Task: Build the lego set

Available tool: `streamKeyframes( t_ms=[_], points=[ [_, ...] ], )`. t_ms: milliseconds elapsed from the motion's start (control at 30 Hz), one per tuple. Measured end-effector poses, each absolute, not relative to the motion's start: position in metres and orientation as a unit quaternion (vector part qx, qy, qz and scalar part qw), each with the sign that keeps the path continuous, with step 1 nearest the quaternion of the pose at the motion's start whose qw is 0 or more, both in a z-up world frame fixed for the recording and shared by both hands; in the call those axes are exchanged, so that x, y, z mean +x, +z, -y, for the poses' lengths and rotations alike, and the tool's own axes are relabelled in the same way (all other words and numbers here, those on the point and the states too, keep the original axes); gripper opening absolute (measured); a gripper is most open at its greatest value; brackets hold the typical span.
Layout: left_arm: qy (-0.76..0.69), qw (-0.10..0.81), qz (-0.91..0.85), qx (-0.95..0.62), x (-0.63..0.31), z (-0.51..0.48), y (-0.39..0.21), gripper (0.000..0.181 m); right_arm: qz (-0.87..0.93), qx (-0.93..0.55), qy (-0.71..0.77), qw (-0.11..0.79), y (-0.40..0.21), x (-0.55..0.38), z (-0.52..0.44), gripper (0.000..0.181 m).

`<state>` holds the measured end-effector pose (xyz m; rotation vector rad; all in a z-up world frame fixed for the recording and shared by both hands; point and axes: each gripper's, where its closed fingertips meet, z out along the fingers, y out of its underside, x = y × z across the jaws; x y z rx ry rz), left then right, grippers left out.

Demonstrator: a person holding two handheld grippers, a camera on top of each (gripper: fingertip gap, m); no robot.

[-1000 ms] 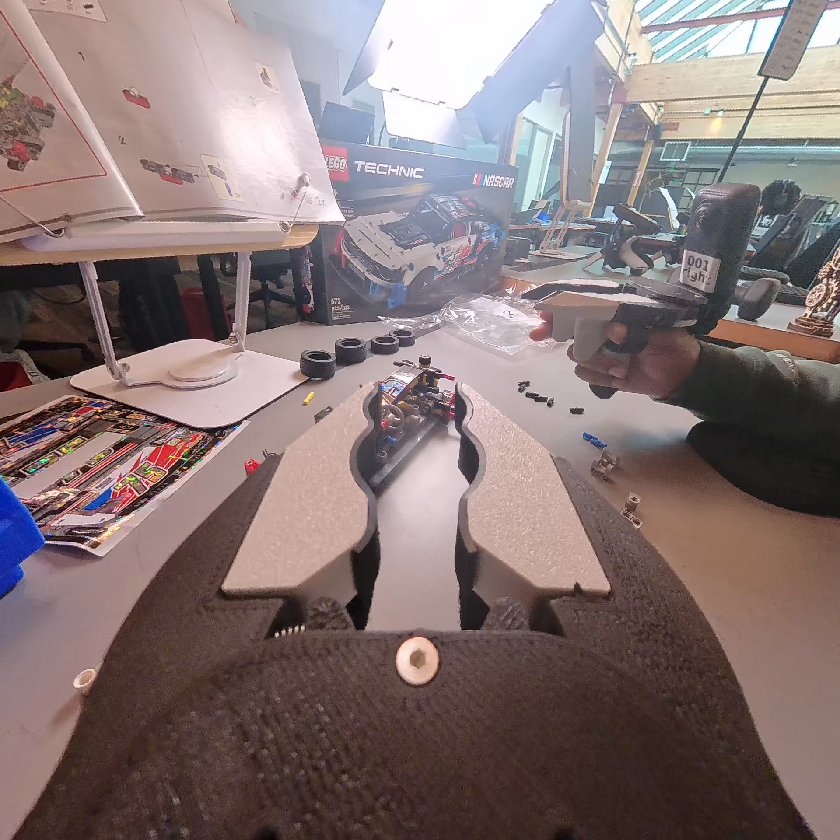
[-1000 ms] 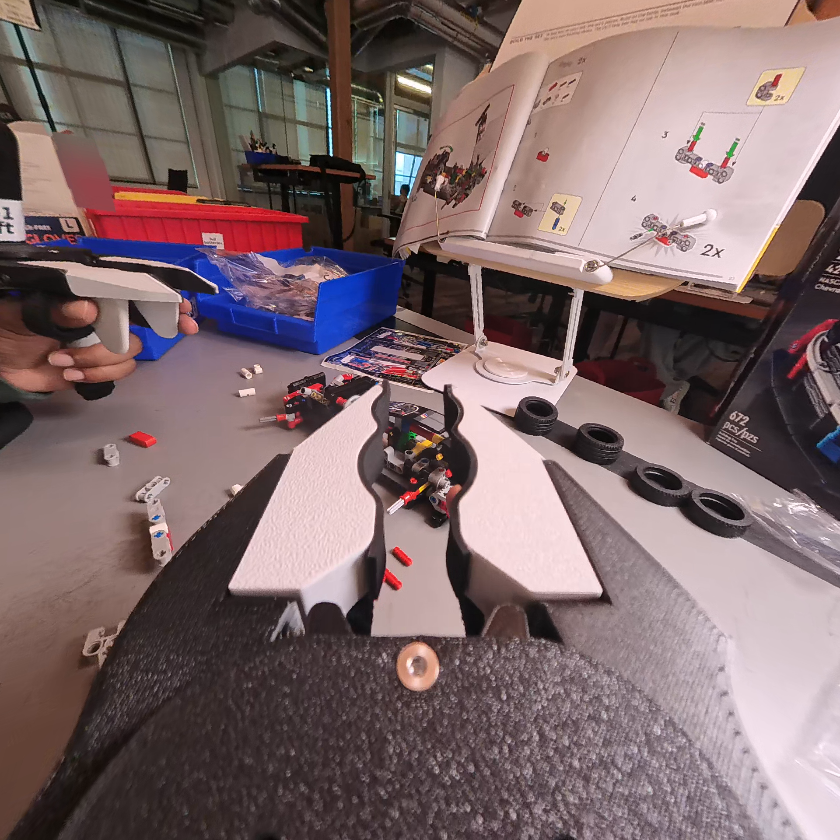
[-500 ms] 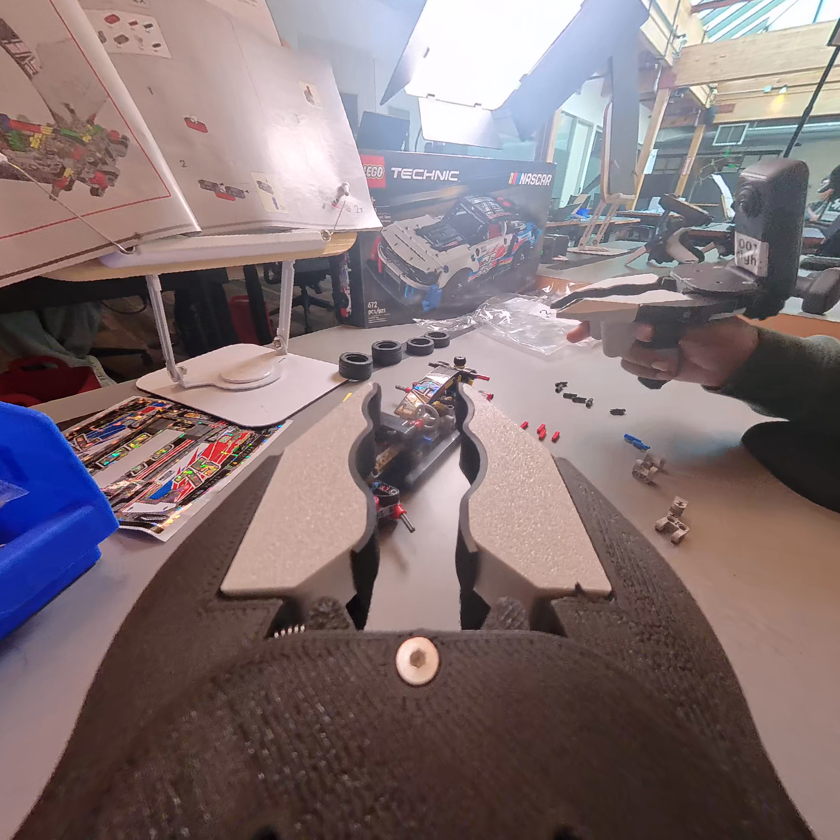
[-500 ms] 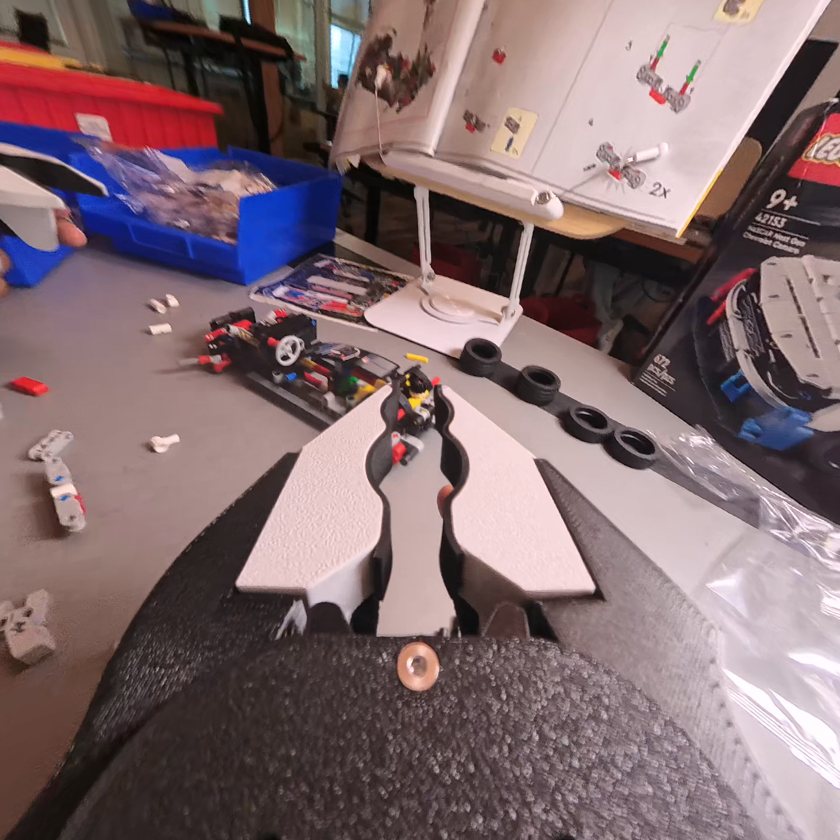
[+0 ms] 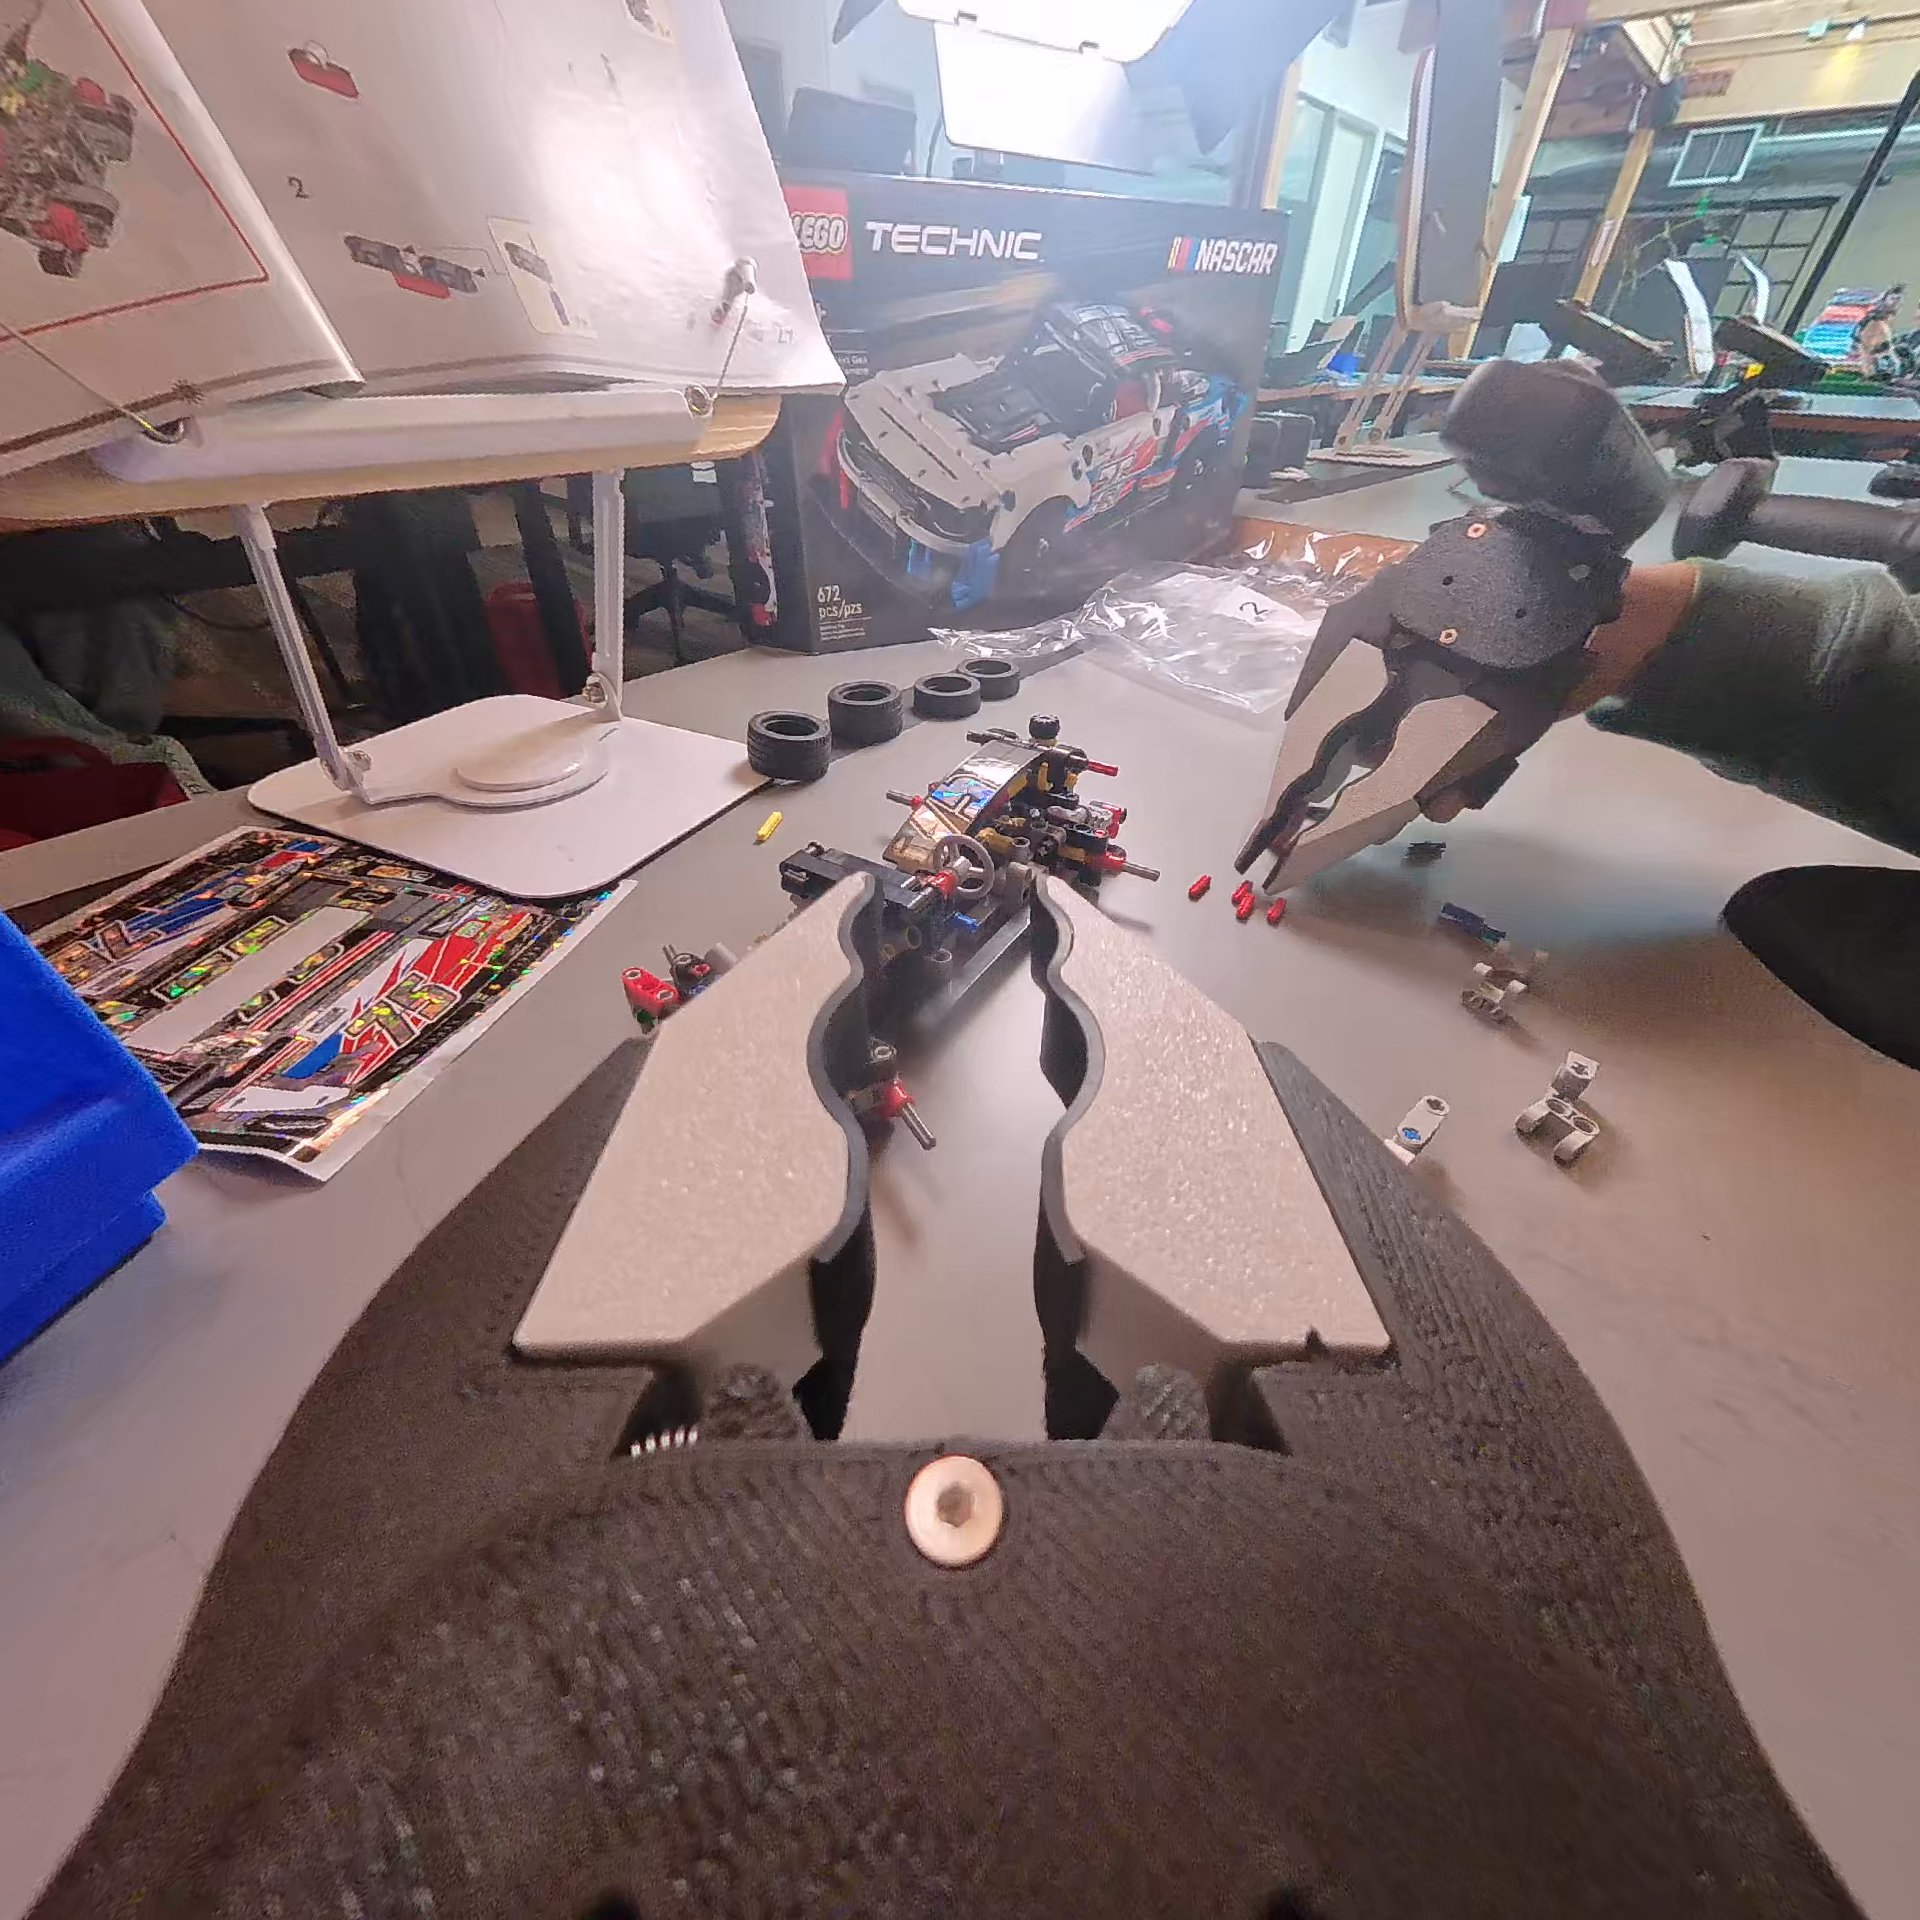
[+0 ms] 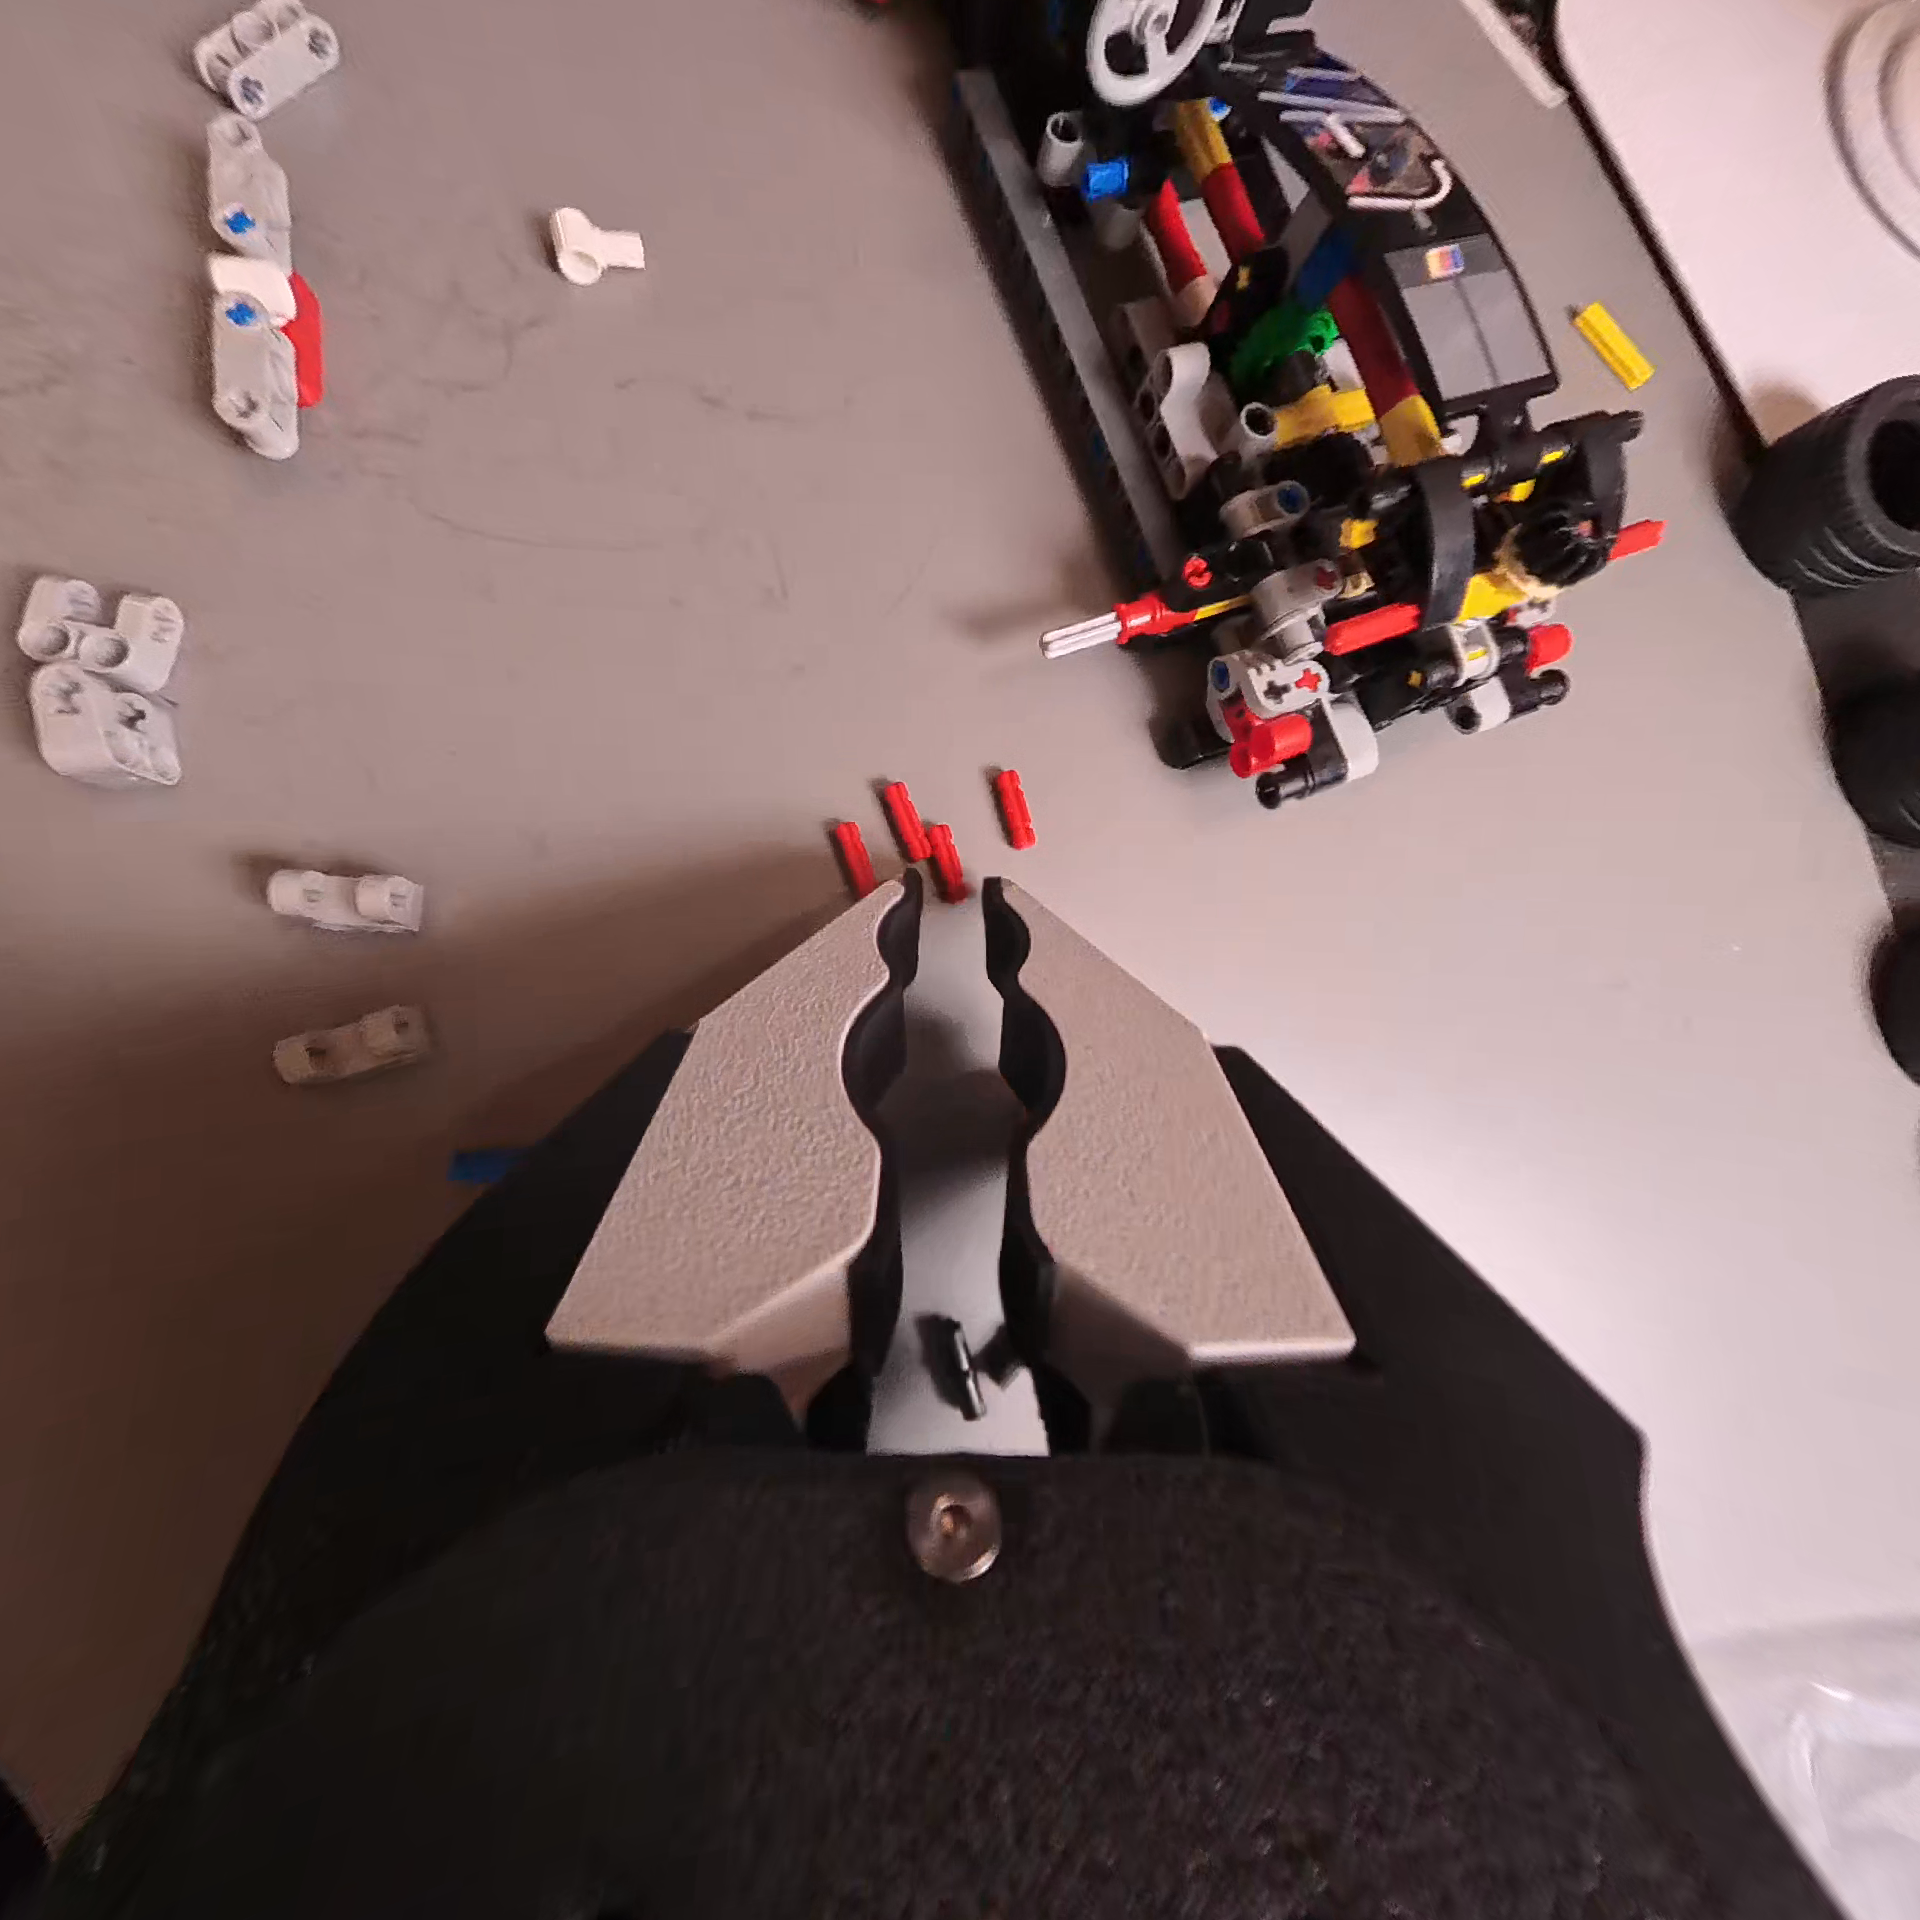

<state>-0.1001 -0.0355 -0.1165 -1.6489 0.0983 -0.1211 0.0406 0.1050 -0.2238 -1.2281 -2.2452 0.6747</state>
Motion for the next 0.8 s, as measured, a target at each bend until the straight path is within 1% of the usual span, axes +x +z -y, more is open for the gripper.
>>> streamKeyframes(
  t_ms=[167,267,467,633,800],
  points=[
    [-0.061,0.673,-0.047,-0.735,-0.097,0.035,-0.117,0.025,0.835,-0.442,0.243,0.219,-0.225,0.038,-0.103,0.008],
    [-0.065,0.669,-0.049,-0.739,-0.096,0.034,-0.12,0.025,0.84,-0.44,0.236,0.21,-0.226,0.037,-0.101,0.003],
    [-0.074,0.661,-0.06,-0.745,-0.09,0.034,-0.123,0.025,0.832,-0.45,0.23,0.231,-0.223,0.036,-0.102,0.002],
    [-0.144,0.633,-0.129,-0.749,-0.051,0.037,-0.131,0.022,0.802,-0.417,0.305,0.301,-0.171,0.028,-0.072,0.001],
    [-0.22,0.616,-0.2,-0.73,0.004,0.047,-0.131,0.021,0.793,-0.333,0.418,0.294,-0.134,0.03,0.005,0.001]
  ],
)
